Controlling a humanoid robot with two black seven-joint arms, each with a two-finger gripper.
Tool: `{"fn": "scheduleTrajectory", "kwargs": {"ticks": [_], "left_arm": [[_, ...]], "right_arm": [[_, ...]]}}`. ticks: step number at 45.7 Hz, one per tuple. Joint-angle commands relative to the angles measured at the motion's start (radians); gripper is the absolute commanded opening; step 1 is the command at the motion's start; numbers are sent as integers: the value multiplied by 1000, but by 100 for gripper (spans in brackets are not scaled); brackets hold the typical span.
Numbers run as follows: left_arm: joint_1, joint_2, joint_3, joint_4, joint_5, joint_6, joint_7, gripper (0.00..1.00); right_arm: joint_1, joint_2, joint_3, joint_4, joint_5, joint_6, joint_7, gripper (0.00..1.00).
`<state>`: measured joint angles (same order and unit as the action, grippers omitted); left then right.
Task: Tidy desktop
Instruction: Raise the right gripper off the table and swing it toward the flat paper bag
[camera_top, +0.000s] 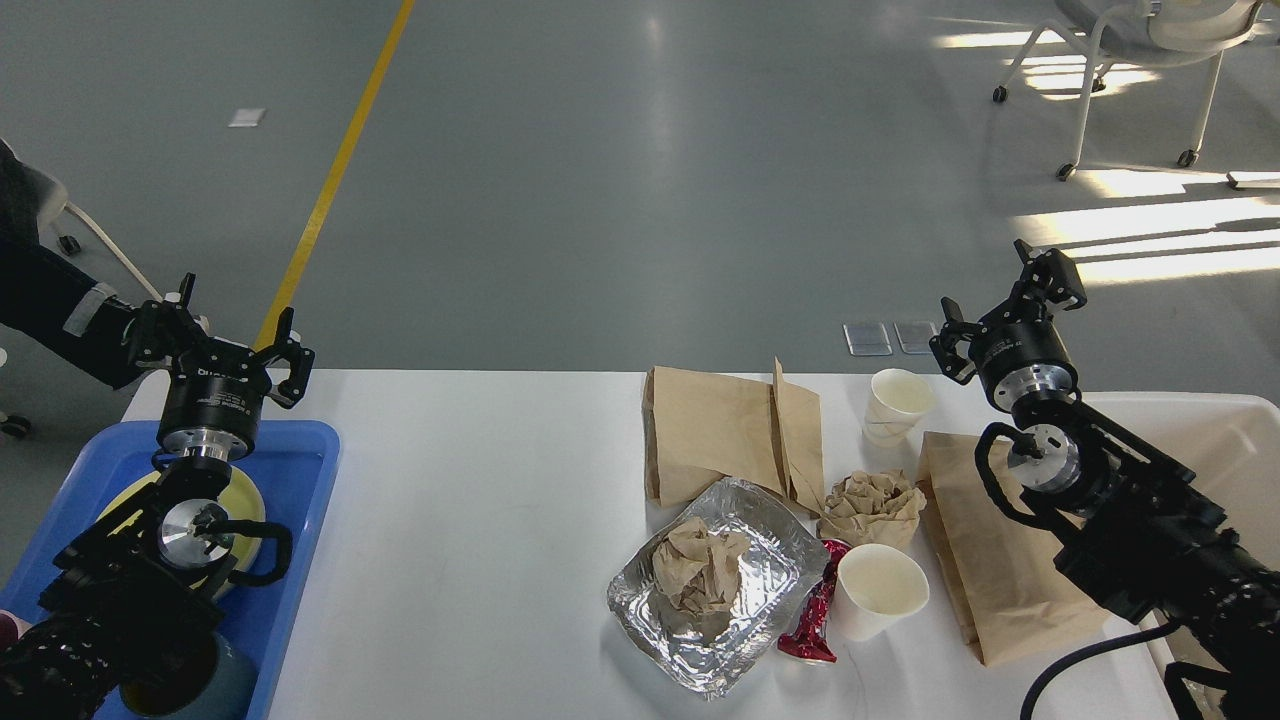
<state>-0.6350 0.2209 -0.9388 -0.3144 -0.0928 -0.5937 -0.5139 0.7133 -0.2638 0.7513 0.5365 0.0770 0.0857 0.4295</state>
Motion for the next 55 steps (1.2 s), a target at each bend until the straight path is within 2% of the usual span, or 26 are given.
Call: {"fn": "scheduleTrajectory", "kwargs": {"ticks": [1,14,22,29,37,47,55], "left_arm": [[0,0,0,0,1,0,0,97],[0,0,0,0,-1,0,0,97],[0,0,0,0,1,0,0,97],[0,0,0,0,-1,0,0,97],[0,0,-1,0,-1,0,0,97],[0,0,0,0,-1,0,0,97],[0,0,0,0,1,0,0,97]], "right_arm": [[-9,-5,0,-1,0,-1,2,100],[21,-17,19,2,0,5,2,100],[20,-81,10,22,-2,26,2,100],[26,-92,-44,23,-19,28,-1,100],[124,-164,-332,25,-49,29,-3,100],[294,-195,-765,22,-62,57,-8,100],[428,-187,-1108,22,-65,86,-49,100]]}}
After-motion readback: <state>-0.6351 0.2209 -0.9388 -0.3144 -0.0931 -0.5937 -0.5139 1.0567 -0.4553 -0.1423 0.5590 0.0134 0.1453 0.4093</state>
